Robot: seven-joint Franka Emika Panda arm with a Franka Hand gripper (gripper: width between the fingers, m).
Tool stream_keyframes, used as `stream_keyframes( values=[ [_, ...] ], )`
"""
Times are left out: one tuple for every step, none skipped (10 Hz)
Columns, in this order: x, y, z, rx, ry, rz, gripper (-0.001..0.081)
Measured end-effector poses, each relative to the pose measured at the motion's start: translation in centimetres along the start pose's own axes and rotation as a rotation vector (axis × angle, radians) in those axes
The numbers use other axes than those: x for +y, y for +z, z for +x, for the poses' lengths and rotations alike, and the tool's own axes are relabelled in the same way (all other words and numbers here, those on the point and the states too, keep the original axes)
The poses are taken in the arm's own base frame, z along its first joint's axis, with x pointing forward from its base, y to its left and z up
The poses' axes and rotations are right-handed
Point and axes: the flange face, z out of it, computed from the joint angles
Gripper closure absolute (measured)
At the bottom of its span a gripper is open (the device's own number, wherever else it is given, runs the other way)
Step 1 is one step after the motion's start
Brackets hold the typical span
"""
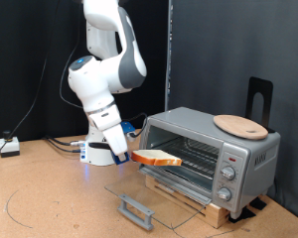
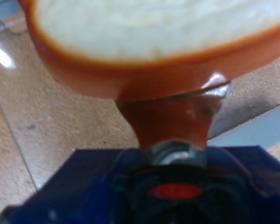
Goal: Make a piece of toast with the oven
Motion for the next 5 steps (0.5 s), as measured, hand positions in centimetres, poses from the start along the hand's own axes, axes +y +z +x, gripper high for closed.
stream_keyframes(
  values=[
    [-0.9,0.3,0.8,-0.012,-0.021,-0.048,0.0387],
    [-1.6,0.5,1.7,-0.014,-0.036,-0.094,0.0387],
    [-2.3,0.8,2.7,-0.012,-0.05,-0.119,0.0387],
    [-3.0,0.9,3.6,-0.006,-0.058,-0.129,0.0387],
    [-3.6,0.9,4.4,0.006,-0.065,-0.135,0.0387]
  ],
)
